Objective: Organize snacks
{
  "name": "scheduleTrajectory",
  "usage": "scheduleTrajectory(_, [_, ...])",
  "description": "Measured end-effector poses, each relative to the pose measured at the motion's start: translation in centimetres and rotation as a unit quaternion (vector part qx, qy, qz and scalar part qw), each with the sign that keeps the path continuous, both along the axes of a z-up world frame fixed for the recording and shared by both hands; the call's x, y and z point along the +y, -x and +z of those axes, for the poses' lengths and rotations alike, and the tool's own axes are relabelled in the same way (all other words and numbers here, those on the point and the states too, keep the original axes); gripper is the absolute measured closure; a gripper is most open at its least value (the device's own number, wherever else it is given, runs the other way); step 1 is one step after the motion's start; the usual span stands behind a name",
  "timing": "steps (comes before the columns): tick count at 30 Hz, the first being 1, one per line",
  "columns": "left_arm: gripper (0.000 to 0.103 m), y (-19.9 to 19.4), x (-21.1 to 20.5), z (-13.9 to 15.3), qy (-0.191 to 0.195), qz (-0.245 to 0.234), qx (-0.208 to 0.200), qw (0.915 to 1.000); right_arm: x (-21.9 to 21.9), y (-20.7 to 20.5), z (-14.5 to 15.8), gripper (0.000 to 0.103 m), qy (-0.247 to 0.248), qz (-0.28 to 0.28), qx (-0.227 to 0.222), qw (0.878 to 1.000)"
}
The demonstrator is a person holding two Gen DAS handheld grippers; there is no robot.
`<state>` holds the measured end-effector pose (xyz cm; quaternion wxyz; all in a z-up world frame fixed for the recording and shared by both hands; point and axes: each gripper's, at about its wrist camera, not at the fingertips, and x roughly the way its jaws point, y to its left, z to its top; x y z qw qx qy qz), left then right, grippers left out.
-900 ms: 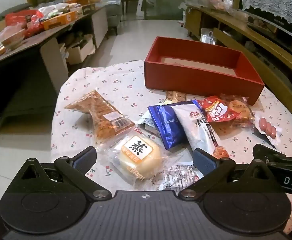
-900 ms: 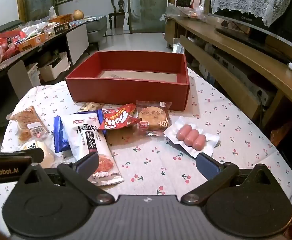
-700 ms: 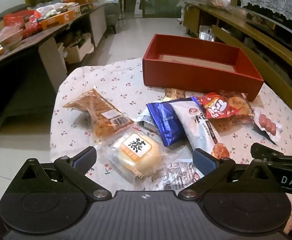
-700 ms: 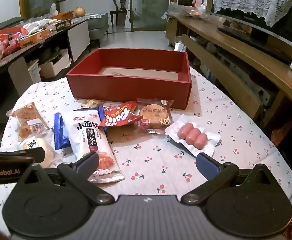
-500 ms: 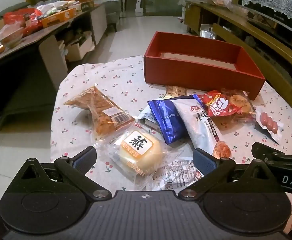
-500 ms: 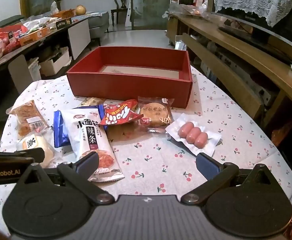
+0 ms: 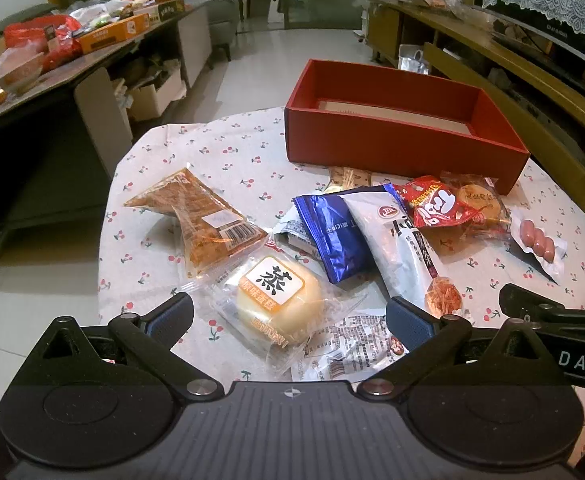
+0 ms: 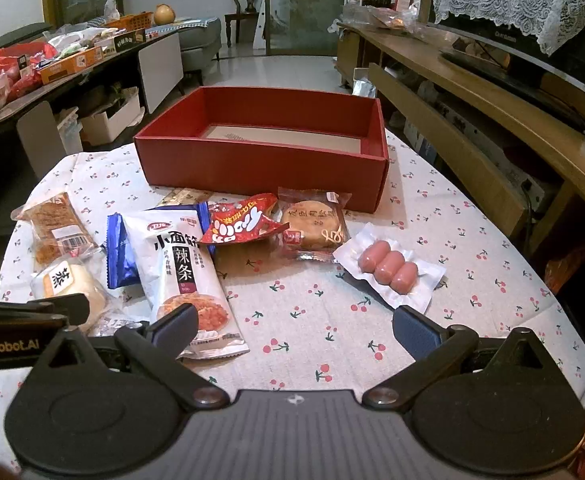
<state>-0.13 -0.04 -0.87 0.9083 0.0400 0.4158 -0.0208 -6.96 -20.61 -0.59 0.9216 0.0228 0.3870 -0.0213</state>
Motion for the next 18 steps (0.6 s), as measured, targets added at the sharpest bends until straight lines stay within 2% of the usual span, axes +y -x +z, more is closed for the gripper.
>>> scheduleTrajectory(18, [0.000,0.11,0.37,-0.12,0.002,0.001,0.001,1.0000,0.12,-0.34,-0.36,0.000,0.004,0.003,0.005,1.000])
